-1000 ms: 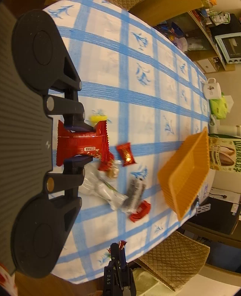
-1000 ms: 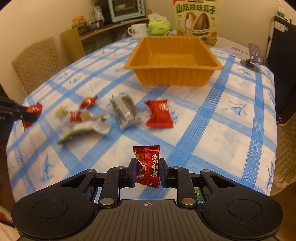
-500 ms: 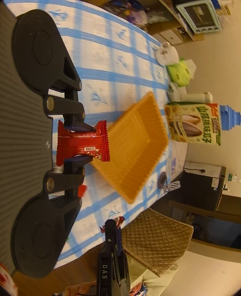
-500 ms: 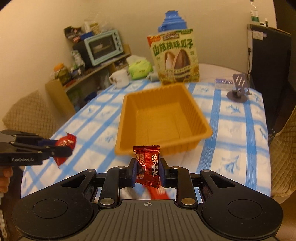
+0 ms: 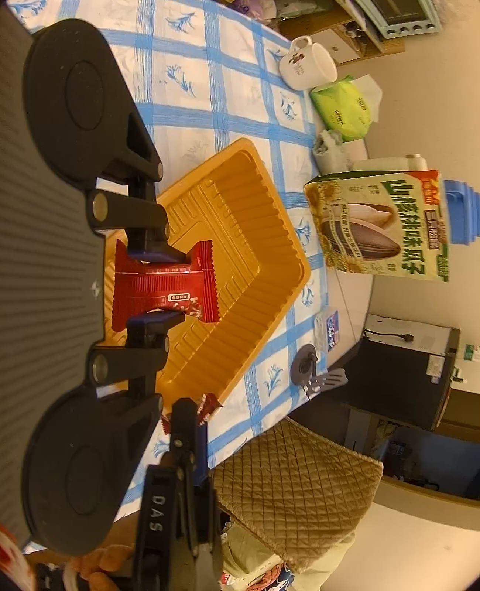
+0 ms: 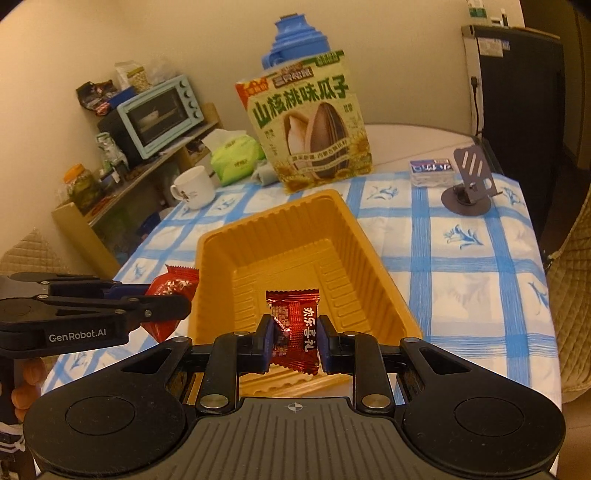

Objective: Organize snacks
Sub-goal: 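Carry both red packets over the orange tray and open both tools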

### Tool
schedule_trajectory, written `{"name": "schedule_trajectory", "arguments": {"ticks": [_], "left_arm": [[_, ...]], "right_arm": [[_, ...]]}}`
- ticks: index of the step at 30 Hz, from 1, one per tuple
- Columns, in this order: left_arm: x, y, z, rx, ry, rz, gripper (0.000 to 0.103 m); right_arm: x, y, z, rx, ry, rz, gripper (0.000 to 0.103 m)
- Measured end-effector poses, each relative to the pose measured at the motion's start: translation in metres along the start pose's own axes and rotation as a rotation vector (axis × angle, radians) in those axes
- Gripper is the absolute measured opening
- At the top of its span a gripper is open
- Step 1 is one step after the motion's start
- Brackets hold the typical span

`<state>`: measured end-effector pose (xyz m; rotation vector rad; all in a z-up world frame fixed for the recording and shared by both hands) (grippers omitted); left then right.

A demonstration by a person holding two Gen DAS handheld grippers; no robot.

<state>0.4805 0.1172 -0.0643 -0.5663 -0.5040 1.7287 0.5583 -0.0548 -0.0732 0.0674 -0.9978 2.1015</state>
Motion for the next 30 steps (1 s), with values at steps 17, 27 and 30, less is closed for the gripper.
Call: {"name": "schedule_trajectory", "arguments": {"ticks": [17,27,30], "left_arm": [[0.001,-0.01,-0.044,0.046,0.012,-0.012,0.025],[0.005,-0.014,-0.044,0.046,0.004,-0.015,0.032],[0.007,-0.013,-0.041,0.037,0.0,-0.017,0.037]], "right_arm": [[-0.014,-0.003,-0.039,0.043,0.023,-0.061,0.025],[-0.015,-0.008,-0.042,0.044,0.027,-0.066,0.025],[-0.014,-0.009,-0.042,0.028,0.03,-0.058,0.025]]}}
Point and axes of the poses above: each gripper's, at about its wrist camera, not at the fingertips, and z roughly against the way its jaws point, x to its left, y to its underside, the point moved 3 cm from there along -z, roughly the way its jaws point, and after that the axes turned 5 degrees about x, right-handed, at the moved point
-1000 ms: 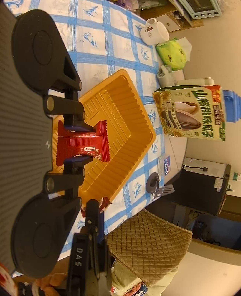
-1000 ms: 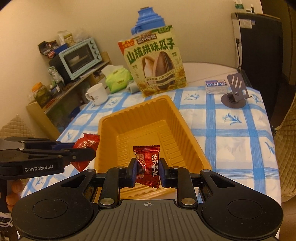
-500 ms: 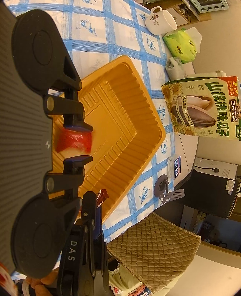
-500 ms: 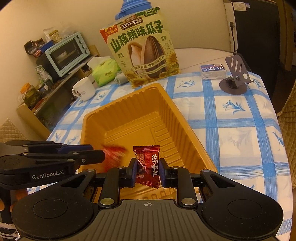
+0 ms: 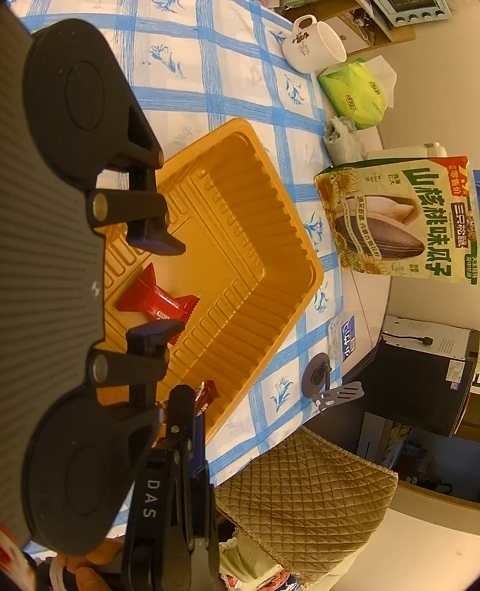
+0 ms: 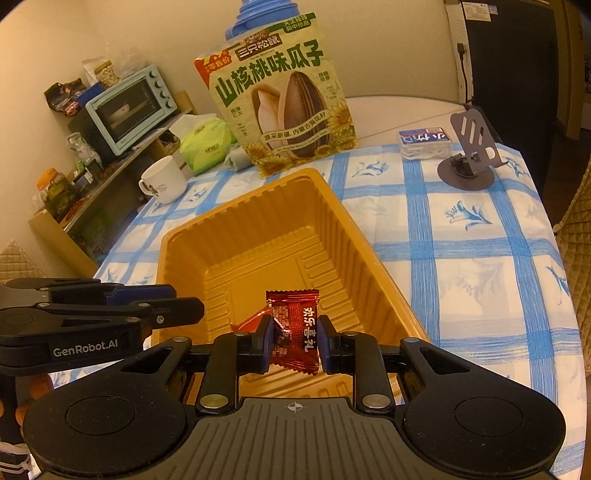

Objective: Organize snacks
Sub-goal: 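Carry both red packets over the orange tray and open both tools, then withdraw both tools from the tray back over the snacks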

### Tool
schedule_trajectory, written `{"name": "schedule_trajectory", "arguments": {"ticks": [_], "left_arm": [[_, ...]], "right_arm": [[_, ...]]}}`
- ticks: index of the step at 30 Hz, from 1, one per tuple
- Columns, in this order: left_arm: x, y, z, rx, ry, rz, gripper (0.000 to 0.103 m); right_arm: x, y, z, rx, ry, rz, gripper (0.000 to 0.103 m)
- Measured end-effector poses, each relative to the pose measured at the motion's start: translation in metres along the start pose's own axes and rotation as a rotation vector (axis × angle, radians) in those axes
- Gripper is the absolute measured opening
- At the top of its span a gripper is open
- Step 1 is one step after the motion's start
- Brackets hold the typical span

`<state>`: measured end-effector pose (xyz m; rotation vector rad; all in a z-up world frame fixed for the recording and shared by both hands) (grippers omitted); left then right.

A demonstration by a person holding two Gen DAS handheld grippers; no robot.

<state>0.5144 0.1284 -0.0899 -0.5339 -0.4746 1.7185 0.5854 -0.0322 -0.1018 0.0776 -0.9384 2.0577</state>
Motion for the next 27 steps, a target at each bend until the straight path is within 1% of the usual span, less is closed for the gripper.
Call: {"name": "schedule_trajectory", "arguments": {"ticks": [1,2,3,4,5,6,7,8,12,13,16,18,24,27], "left_arm": [[0.001,0.0,0.001,-0.002,-0.002,-0.001,0.04],[0.001,0.001,0.002,-0.003,-0.005,0.0,0.047],[0.002,0.002,0.004,-0.006,-0.007,0.002,0.052],[0.003,0.003,0.005,-0.009,-0.007,0.004,0.052],[0.004,0.004,0.007,-0.012,-0.006,0.005,0.052],[0.005,0.005,0.009,-0.012,-0.005,0.006,0.054],[0.006,0.006,0.011,-0.012,-0.006,0.007,0.056],[0.007,0.007,0.013,-0.012,-0.006,0.008,0.061],[0.009,0.013,0.026,-0.026,-0.012,0.007,0.073],[0.01,0.015,0.029,-0.028,-0.015,0.008,0.074],[0.011,0.02,0.042,-0.04,-0.016,0.007,0.076],[0.011,0.023,0.051,-0.049,-0.023,0.008,0.08],[0.008,0.038,0.084,-0.08,-0.021,0.014,0.08],[0.005,0.049,0.099,-0.083,-0.022,0.014,0.08]], "right_arm": [[0.001,-0.001,-0.001,-0.004,-0.004,0.0,0.026],[0.001,-0.002,-0.002,-0.006,-0.008,-0.007,0.027],[0.001,-0.002,-0.002,-0.008,-0.009,-0.014,0.033],[0.001,-0.004,-0.001,-0.015,-0.009,-0.024,0.05],[0.0,-0.004,0.0,-0.029,-0.005,-0.03,0.06],[0.001,-0.004,0.003,-0.052,0.003,-0.032,0.072],[0.001,-0.004,0.005,-0.067,0.008,-0.026,0.073],[0.001,-0.004,0.007,-0.064,0.006,-0.023,0.073],[-0.002,-0.003,0.018,-0.074,0.006,-0.032,0.074],[-0.002,-0.002,0.021,-0.077,0.01,-0.03,0.075],[-0.002,0.003,0.034,-0.093,0.01,-0.022,0.078],[-0.002,0.007,0.044,-0.102,0.005,-0.022,0.08],[0.005,0.024,0.076,-0.126,0.002,-0.007,0.083],[0.009,0.034,0.091,-0.13,0.0,-0.003,0.083]]}}
Point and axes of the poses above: each gripper's, at about its wrist camera, not at the fingertips, and z roughly against the way its jaws point, x to its left, y to its underside, the point moved 3 cm from there along -z, roughly the way its jaws point, and after that the axes turned 5 degrees about x, right-handed, at the moved point
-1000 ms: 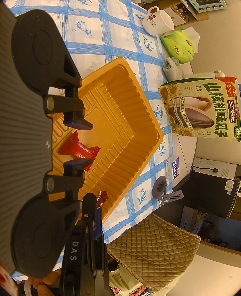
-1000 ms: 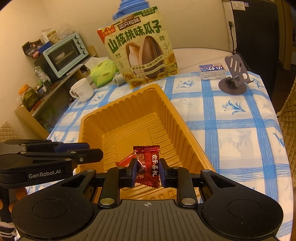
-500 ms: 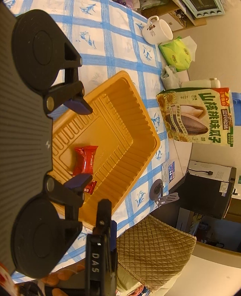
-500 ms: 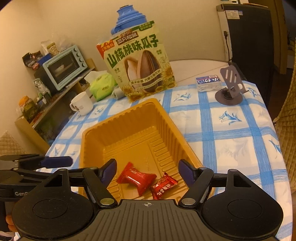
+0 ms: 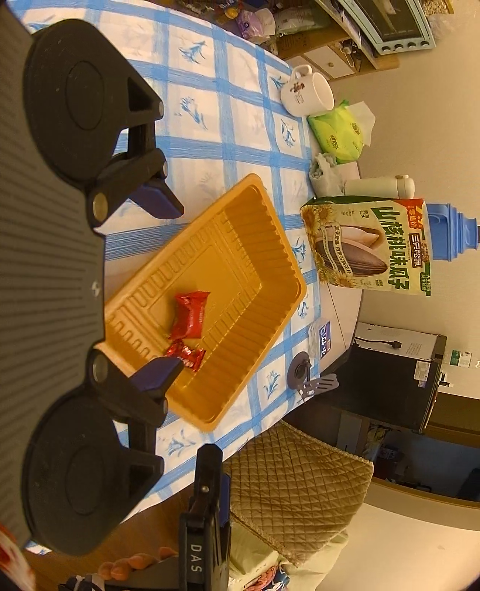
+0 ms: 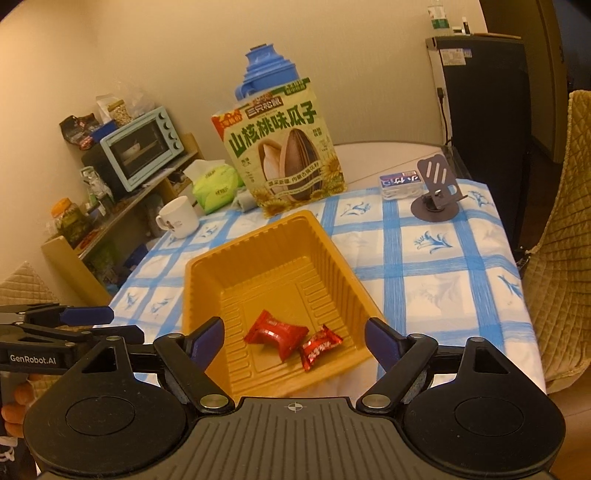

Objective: Organize snacks
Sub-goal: 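Withdraw both tools from the tray back over the snacks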

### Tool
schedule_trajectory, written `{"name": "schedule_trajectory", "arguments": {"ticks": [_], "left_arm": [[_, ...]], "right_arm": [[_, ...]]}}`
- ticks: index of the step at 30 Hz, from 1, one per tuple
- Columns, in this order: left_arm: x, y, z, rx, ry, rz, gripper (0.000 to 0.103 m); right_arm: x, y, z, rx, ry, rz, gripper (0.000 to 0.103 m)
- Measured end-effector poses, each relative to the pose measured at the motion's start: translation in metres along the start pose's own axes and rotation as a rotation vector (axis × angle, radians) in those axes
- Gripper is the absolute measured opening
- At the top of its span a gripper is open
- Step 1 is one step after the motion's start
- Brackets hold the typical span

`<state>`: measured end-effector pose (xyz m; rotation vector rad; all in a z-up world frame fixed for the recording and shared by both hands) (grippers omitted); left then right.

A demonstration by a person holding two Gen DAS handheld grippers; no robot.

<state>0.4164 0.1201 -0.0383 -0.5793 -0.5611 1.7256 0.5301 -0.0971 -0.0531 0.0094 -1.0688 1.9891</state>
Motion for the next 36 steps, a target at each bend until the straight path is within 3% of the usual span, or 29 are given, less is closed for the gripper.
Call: {"name": "schedule_trajectory", "arguments": {"ticks": [20,36], "left_arm": [[-0.029,0.101,0.1,-0.017,0.024,0.016,0.08],[-0.034,0.171,0.119,0.058,0.008,0.07,0.08]], "right_arm": [[0.042,0.091,0.089,0.044,-0.018,0.033,0.083],[0.058,0.169,0.102,0.197,-0.025,0.037,0.083]]}}
Point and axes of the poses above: each gripper's, at about its wrist camera, not at the fingertips, and z roughly against the way its jaws point, x to its left, y to its underside, the point moved 3 cm from there along -z, roughly the way its jaws point, and after that the axes turned 5 degrees about x, right-handed, at the moved point
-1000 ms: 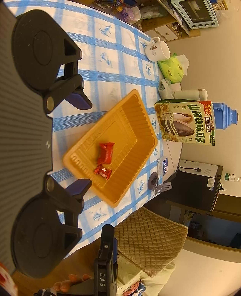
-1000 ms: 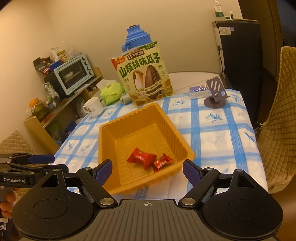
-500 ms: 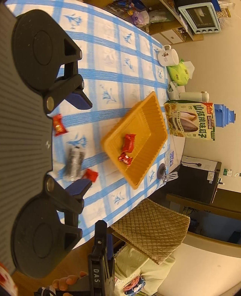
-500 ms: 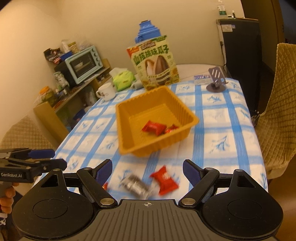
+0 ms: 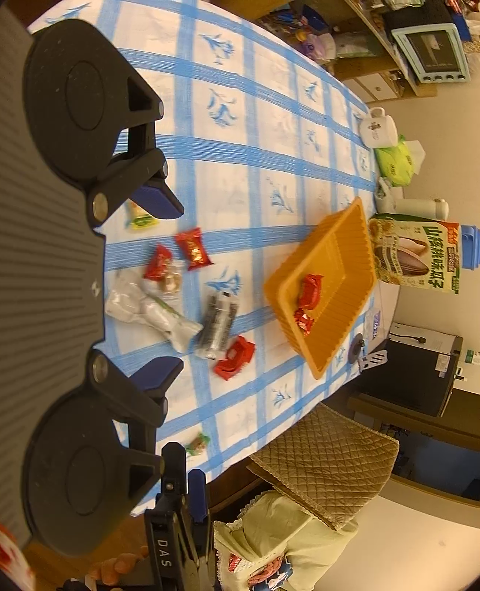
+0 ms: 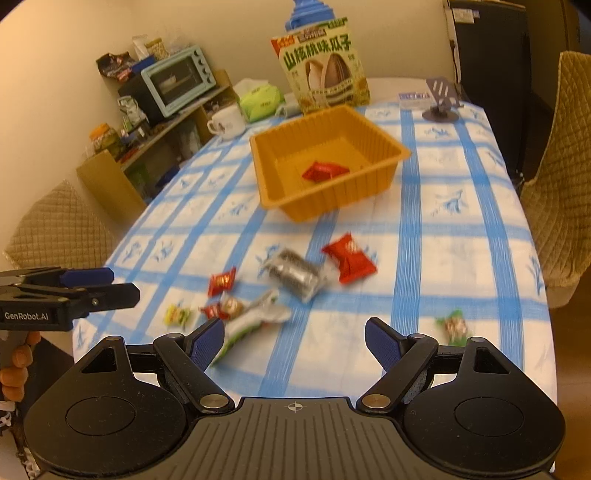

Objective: Organize snacks
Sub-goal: 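Withdraw both tools from the tray back over the snacks, then grasp the green-labelled packet with the right tool while the left grasps the silver pouch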

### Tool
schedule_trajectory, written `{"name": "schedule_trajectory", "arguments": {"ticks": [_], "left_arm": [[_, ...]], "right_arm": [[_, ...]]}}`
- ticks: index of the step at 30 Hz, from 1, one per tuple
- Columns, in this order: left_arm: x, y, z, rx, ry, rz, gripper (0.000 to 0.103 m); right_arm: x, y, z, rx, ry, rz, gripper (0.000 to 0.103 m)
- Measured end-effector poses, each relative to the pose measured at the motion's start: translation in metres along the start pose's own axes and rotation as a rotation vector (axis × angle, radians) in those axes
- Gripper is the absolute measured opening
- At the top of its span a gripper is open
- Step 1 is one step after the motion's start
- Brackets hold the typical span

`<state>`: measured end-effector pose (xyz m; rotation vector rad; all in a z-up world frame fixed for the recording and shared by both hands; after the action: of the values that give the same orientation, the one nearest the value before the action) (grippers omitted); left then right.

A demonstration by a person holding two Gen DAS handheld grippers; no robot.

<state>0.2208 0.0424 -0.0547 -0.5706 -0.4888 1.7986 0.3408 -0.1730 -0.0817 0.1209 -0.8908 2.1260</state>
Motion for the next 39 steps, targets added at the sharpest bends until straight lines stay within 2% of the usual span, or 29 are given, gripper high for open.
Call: {"name": "schedule_trajectory", "arguments": {"ticks": [5,12,24,26,28,39], "left_arm": [[0.003,0.015,-0.002,0.023,-0.019,0.001,0.08],[0.015,0.03,-0.006,0.038,-0.051,0.025,0.079],[0.032,0.041,-0.014,0.052,-0.106,0.039,0.077],[0.034,0.042,-0.016,0.055,-0.111,0.044,0.077],[0.035,0.042,-0.017,0.059,-0.116,0.045,0.075],[0.038,0.041,-0.028,0.072,-0.13,0.047,0.073]], "right_arm": [[-0.004,0.016,-0.003,0.03,0.017,-0.007,0.083],[-0.026,0.031,-0.007,0.051,0.084,-0.017,0.083],[-0.086,0.027,-0.015,-0.021,0.252,0.037,0.082],[-0.093,0.025,-0.019,-0.033,0.256,0.055,0.079],[-0.1,0.022,-0.025,-0.027,0.264,0.073,0.07],[-0.112,0.013,-0.055,-0.003,0.279,0.147,0.05]]}}
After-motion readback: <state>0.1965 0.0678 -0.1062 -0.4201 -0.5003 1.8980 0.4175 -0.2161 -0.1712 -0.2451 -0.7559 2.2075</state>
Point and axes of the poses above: each gripper's, at about its wrist camera, not at the fingertips, and z roughly against the way its jaws point, x to its left, y to its underside, the point moved 3 cm from there along -z, roughly the way its jaws point, and after that the axes turned 5 degrees about x, right-handed, at the moved point
